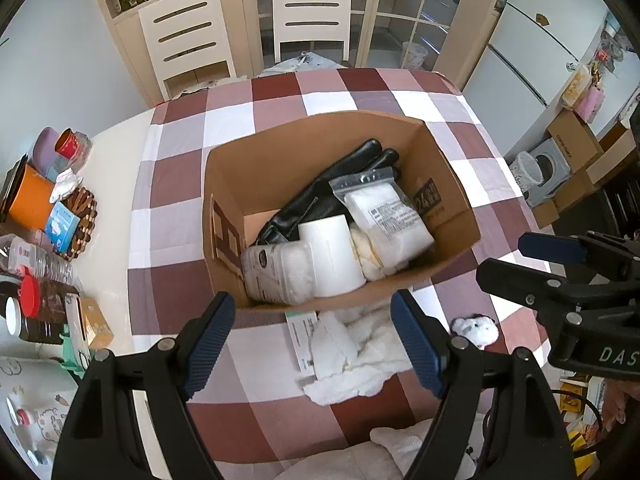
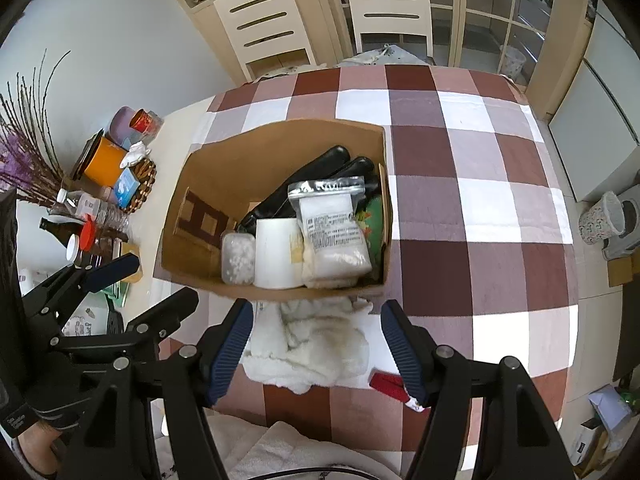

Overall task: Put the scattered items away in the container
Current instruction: 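Reach left tool to white medicine box while right tool reaches white towel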

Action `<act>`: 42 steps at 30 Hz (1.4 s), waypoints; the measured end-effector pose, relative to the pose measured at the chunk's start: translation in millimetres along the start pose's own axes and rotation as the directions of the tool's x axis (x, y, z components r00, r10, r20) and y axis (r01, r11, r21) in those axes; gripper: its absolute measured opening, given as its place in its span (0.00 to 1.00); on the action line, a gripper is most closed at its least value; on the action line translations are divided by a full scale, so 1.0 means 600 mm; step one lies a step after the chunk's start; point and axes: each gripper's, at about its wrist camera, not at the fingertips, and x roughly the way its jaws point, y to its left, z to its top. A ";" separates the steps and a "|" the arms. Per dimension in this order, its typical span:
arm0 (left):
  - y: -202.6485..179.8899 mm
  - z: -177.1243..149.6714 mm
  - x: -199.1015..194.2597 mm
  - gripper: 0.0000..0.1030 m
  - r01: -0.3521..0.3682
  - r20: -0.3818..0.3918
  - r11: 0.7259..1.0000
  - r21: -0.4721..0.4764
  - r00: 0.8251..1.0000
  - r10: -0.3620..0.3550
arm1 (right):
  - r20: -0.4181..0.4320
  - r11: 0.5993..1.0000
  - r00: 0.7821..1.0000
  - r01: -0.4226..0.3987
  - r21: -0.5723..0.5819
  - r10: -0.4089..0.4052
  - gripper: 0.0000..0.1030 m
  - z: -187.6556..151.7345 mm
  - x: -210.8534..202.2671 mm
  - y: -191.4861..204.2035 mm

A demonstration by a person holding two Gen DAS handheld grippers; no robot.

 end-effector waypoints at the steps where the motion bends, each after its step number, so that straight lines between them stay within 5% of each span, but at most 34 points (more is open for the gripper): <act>1: -0.002 -0.005 -0.001 0.79 0.002 -0.002 1.000 0.003 1.000 -0.002 | 0.001 1.000 1.000 0.002 0.001 -0.002 0.66 -0.005 -0.002 0.000; 10: -0.014 -0.045 0.009 0.79 0.024 -0.043 0.999 0.036 0.999 -0.023 | -0.023 0.999 0.999 0.026 0.045 -0.025 0.66 -0.054 -0.002 -0.014; 22: 0.074 -0.143 0.103 0.79 -0.009 -0.192 0.996 -0.085 0.981 -0.008 | -0.153 0.974 0.986 0.091 0.208 -0.059 0.66 -0.158 0.074 -0.123; 25: 0.088 -0.160 0.136 0.79 0.018 -0.268 1.000 0.023 0.963 -0.011 | -0.167 0.967 0.985 0.072 0.244 -0.031 0.66 -0.180 0.095 -0.145; 36: 0.073 -0.166 0.198 0.79 0.035 -0.271 0.998 0.061 0.962 -0.017 | -0.063 0.998 0.997 -0.055 -0.014 0.054 0.66 -0.148 0.209 -0.037; 42: 0.084 -0.180 0.205 0.79 0.013 -0.290 0.998 0.063 0.957 0.006 | -0.168 0.999 0.986 0.003 0.049 0.005 0.66 -0.139 0.302 -0.033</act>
